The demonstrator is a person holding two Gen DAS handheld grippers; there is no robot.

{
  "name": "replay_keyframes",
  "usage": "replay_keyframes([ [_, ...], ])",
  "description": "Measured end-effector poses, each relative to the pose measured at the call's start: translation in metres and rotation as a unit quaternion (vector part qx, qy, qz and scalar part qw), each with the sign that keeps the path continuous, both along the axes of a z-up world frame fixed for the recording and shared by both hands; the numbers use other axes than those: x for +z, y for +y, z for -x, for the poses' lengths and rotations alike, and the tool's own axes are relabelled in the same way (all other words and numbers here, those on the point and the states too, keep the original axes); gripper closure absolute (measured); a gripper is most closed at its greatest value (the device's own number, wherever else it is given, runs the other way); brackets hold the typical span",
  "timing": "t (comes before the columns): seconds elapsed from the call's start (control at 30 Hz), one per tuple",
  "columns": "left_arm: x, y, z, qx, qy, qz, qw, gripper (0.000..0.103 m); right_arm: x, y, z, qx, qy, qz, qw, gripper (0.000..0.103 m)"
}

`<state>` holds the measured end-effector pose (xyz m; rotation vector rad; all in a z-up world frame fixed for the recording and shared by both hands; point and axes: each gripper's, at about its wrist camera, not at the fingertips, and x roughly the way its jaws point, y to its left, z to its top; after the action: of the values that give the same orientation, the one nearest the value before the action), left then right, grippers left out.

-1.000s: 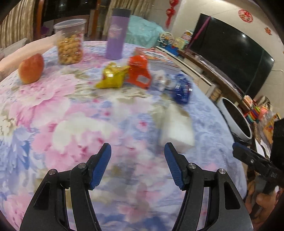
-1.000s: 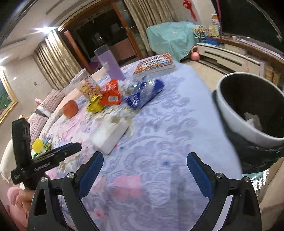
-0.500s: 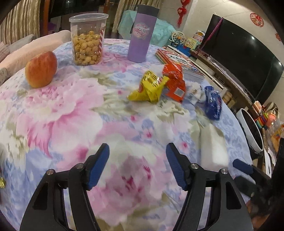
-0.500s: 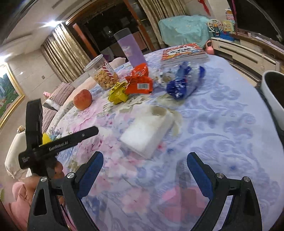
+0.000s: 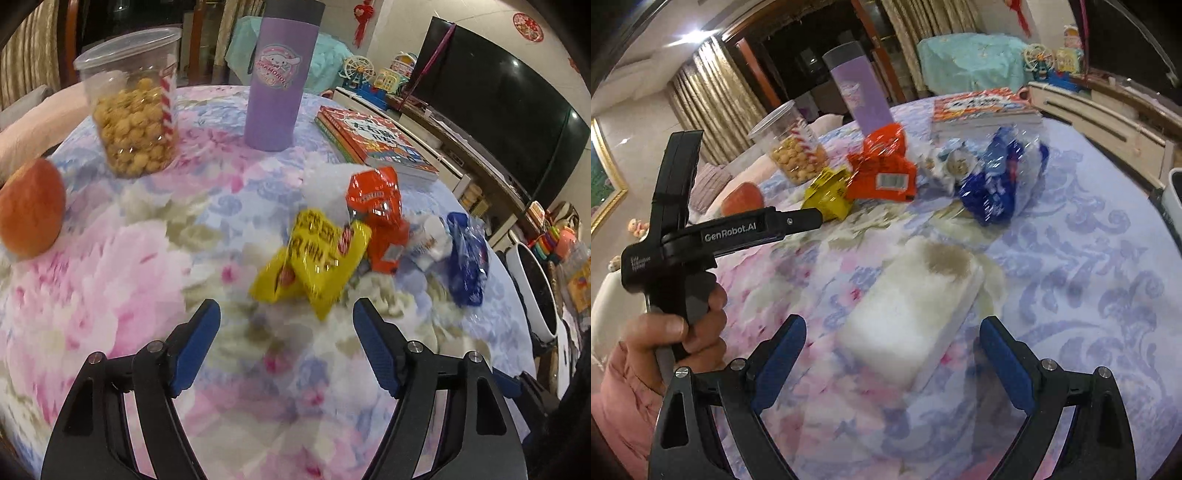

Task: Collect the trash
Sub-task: 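Grasp the yellow chip bag with left tool while right tool grasps white foam block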

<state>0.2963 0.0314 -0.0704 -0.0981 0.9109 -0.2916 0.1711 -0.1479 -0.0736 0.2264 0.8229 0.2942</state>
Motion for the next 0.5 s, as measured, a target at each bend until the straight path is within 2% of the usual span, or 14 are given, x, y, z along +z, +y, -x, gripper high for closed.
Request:
replay_keyframes([
  [0.1, 0.0, -0.006, -0.005, -0.002, -0.014, -0.003, 0.9999, 0.027, -0.002, -0.005, -0.006, -0.003, 0.004, -0.005, 1.0, 0.009],
  [0.13, -0.001, -0.009, -0.007, -0.006, -0.019, -0.005, 0.9998, 0.028, -0.003, -0.007, -0.008, -0.004, 0.006, -0.007, 1.0, 0.015],
  [0.17, -0.002, -0.011, -0.007, -0.007, -0.025, -0.008, 0.9996, 0.04, -0.004, -0.007, -0.009, -0.003, 0.009, -0.008, 1.0, 0.021],
  [0.2, -0.003, -0.013, -0.008, -0.007, -0.028, -0.01, 0.9995, 0.049, -0.006, -0.007, -0.011, 0.0, 0.012, -0.009, 1.0, 0.033],
  [0.23, -0.006, -0.016, -0.01, -0.014, -0.021, -0.007, 0.9997, 0.067, -0.007, -0.007, -0.011, 0.003, 0.016, -0.009, 1.0, 0.033],
  [0.27, -0.009, -0.017, -0.01, -0.019, -0.015, -0.004, 0.9997, 0.068, -0.006, -0.007, -0.01, 0.004, 0.014, -0.007, 1.0, 0.033],
  [0.33, -0.006, -0.018, -0.005, -0.019, -0.027, -0.009, 0.9994, 0.073, -0.005, -0.006, -0.007, 0.011, 0.009, -0.006, 1.0, 0.037],
  [0.5, 0.003, -0.013, 0.023, -0.013, -0.033, 0.003, 0.9994, 0.073, -0.001, -0.02, 0.002, 0.011, 0.005, -0.032, 0.999, 0.039],
])
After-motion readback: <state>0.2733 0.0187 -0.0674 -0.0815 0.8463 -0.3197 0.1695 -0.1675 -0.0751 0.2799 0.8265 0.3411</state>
